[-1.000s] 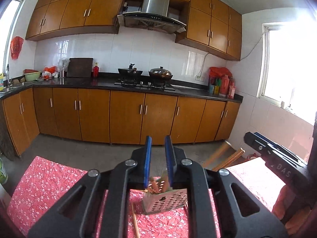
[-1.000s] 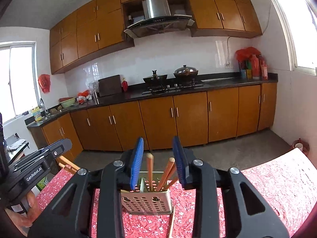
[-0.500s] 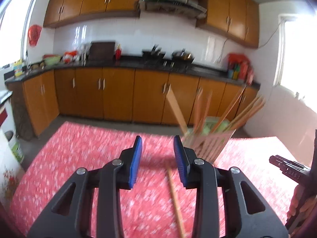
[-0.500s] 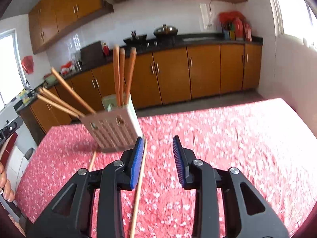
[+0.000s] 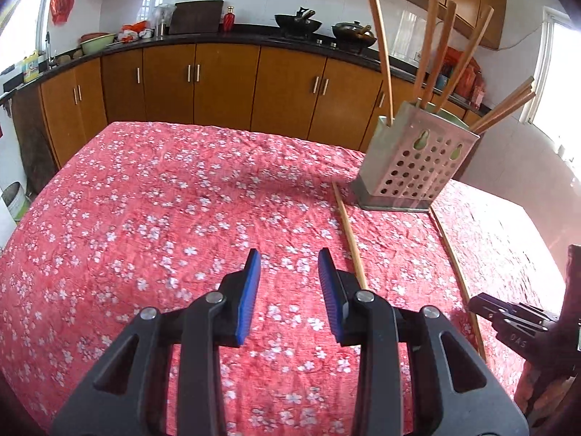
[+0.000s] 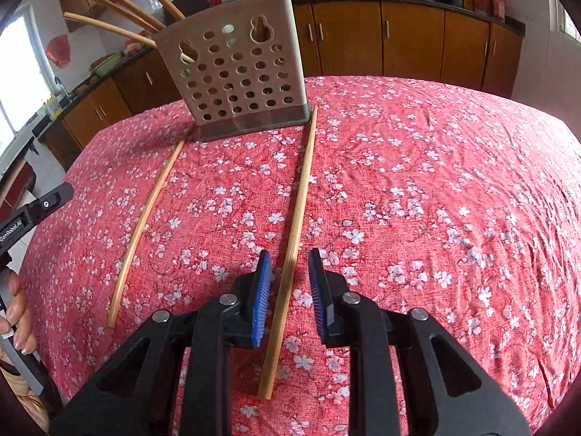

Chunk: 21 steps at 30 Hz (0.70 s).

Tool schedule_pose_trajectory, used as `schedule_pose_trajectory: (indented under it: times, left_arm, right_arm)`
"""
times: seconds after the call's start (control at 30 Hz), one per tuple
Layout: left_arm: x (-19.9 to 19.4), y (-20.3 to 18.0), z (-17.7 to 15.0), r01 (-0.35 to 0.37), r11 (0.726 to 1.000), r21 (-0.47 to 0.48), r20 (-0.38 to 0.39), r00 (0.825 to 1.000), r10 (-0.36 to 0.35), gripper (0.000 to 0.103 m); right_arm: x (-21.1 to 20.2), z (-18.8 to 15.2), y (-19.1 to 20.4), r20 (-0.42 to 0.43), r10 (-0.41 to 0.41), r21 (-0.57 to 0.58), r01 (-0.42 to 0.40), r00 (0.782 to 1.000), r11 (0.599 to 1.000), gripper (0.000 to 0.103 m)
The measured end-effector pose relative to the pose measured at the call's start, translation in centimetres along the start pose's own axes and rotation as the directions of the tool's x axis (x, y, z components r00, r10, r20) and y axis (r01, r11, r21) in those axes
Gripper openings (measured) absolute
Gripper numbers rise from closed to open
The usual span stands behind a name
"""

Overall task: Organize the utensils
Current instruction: 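Grasp a chopstick with the right tool while the left tool grasps another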

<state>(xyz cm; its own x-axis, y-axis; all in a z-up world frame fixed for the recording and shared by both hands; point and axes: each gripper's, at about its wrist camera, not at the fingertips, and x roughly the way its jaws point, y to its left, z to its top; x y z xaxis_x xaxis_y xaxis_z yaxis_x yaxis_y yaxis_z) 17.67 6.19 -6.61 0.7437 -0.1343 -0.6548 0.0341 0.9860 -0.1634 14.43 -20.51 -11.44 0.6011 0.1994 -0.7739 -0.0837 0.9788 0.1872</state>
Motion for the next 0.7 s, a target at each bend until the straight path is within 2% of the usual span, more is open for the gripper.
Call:
schedule_pose_trajectory:
  times: [0.07,0.3,0.4,0.5,0.57,0.6,0.7]
  left_arm:
    - [0.3,-0.8,-0.2,0.023,1.0,0.014,-0.011,1.0,-0.023,0.034]
    - [2.1,-4.2,-1.2,0.087,0.993,0.079,-0.075,0.994,-0.081,0.034]
    - [2.9,-5.3,-1.8,0.092,0.99,0.108,-0.107,0.991,-0.081,0.034]
    - [4.1,-6.5,-2.6,0.064,0.986,0.156,-0.151,0.988,-0.04,0.033]
    - [4.8,-6.9,-2.9,0.04,0.984,0.174,-0.169,0.986,-0.01,0.022]
    - [5.3,-7.0,-3.1,0.025,0.983,0.181,-0.181,0.983,0.008,0.013]
    - [5.3,-6.5,-2.8,-0.014,0.983,0.181,-0.164,0.986,0.045,0.008]
  right_arm:
    - [0.2,-0.2,-0.7,0.01,-0.001,0.006,0.001,1.0,1.0,0.009]
    - [-0.9,0.2,-4.7,0.033,-0.097,0.124,0.093,0.995,0.988,0.008]
    - [-1.3,0.2,-6.5,0.032,-0.113,0.163,0.106,0.993,0.981,0.008]
    - [-1.6,0.1,-7.0,0.033,-0.116,0.167,0.109,0.993,0.98,0.008]
    - [-1.6,0.0,-7.0,0.034,-0.113,0.164,0.106,0.993,0.981,0.008]
    - [-1.6,0.0,-6.9,0.034,-0.109,0.16,0.102,0.994,0.982,0.008]
    - [-1.2,0.1,-6.1,0.034,-0.101,0.14,0.095,0.994,0.986,0.008]
